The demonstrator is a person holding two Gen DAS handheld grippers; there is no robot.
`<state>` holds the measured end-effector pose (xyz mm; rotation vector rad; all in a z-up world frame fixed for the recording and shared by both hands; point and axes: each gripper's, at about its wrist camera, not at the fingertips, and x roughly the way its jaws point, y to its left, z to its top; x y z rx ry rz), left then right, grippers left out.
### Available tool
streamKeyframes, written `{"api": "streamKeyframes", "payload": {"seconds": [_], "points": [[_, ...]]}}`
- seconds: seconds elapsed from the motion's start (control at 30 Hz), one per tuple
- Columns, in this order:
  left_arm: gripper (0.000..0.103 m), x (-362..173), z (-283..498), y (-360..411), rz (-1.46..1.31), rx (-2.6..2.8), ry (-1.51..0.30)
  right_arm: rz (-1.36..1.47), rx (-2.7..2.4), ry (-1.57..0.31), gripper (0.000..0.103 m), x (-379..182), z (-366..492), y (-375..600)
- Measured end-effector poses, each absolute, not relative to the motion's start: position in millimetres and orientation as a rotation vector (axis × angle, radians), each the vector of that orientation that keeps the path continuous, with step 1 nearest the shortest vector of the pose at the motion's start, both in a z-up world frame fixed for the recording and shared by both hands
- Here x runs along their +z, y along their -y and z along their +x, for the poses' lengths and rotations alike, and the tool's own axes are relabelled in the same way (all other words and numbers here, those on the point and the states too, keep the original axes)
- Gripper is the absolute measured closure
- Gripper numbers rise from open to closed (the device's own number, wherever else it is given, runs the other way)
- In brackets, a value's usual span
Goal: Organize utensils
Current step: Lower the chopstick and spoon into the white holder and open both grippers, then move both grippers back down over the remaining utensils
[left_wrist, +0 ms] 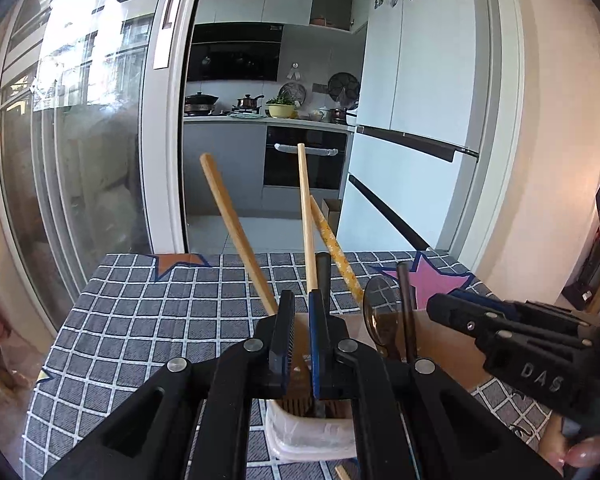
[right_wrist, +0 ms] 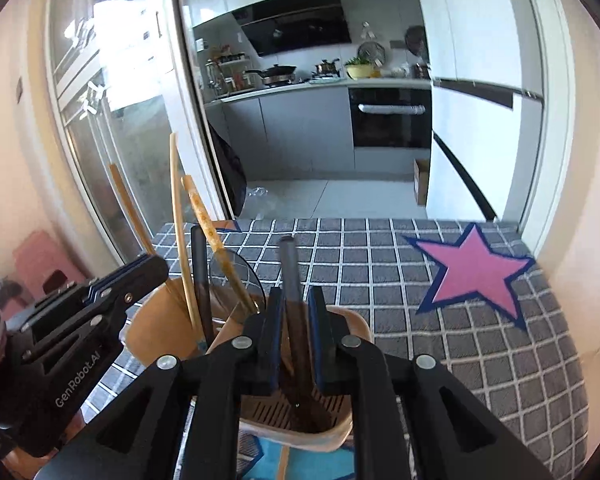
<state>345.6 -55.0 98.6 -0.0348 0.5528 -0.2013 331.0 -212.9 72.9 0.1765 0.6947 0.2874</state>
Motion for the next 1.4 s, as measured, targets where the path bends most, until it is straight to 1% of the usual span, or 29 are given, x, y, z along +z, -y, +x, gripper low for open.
{"api": "streamKeyframes", "payload": {"seconds": [0.03, 0.07, 0.1, 0.17, 0.27, 0.37, 0.5, 0.6, 0.63, 0.67, 0.77, 0.97, 1.03, 1.07, 1.1, 1.23, 1.4], "points": [[0.065, 100.7, 341.5, 53.8, -0.032, -0.199, -0.557, 0.189, 0.281, -0.691, 0.068, 76.1, 327.5, 215.4], [0.065, 101.8, 339.7, 52.7, -0.031, -0.198, -0.562, 0.203, 0.276, -0.683, 0.058, 79.8, 323.0, 218.4], [0.065, 103.3, 335.4, 51.3, -0.029, -0.196, -0.574, 0.215, 0.272, -0.678, 0.055, 83.0, 319.1, 220.3], [0.065, 104.7, 327.1, 48.1, -0.026, -0.19, -0.595, 0.247, 0.271, -0.682, 0.053, 87.8, 310.5, 225.1], [0.065, 103.4, 312.3, 41.0, -0.038, -0.185, -0.623, 0.283, 0.265, -0.703, 0.04, 91.5, 291.5, 231.7], [0.065, 99.6, 295.6, 34.7, -0.04, -0.176, -0.661, 0.301, 0.244, -0.732, 0.037, 89.4, 271.0, 238.1], [0.065, 89.4, 272.6, 28.6, -0.04, -0.189, -0.728, 0.359, 0.228, -0.796, 0.031, 76.2, 246.0, 249.6], [0.064, 81.0, 255.8, 26.1, -0.031, -0.184, -0.769, 0.385, 0.194, -0.845, 0.029, 63.3, 225.1, 257.1], [0.045, 78.5, 251.8, 26.2, -0.032, -0.182, -0.781, 0.393, 0.18, -0.86, 0.029, 58.9, 217.9, 259.3], [0.0, 74.8, 245.2, 25.4, -0.037, -0.181, -0.804, 0.402, 0.171, -0.872, 0.028, 55.0, 212.3, 260.8], [0.0, 70.2, 227.9, 23.4, -0.043, -0.156, -0.8, 0.419, 0.151, -0.917, 0.025, 42.7, 193.6, 264.2], [0.0, 43.2, 210.2, 29.0, -0.014, -0.176, -0.941, 0.42, 0.123, -0.985, 0.02, 24.5, 164.8, 262.5], [0.0, 34.4, 204.2, 30.4, -0.012, -0.18, -0.98, 0.418, 0.127, -1.003, 0.016, 18.0, 157.3, 261.4], [0.0, 30.5, 201.4, 31.8, -0.014, -0.184, -1.001, 0.416, 0.131, -1.016, 0.005, 14.3, 153.5, 260.1], [0.0, 26.4, 198.6, 33.0, -0.016, -0.184, -1.023, 0.413, 0.134, -1.022, 0.0, 11.6, 149.8, 259.3], [0.0, 12.6, 190.7, 40.9, 0.013, -0.188, -1.091, 0.393, 0.122, -1.08, 0.0, -1.3, 138.6, 256.3], [0.0, 2.9, 179.8, 45.5, 0.048, -0.177, -1.116, 0.349, 0.094, -1.143, 0.0, -14.3, 130.9, 253.0]]}}
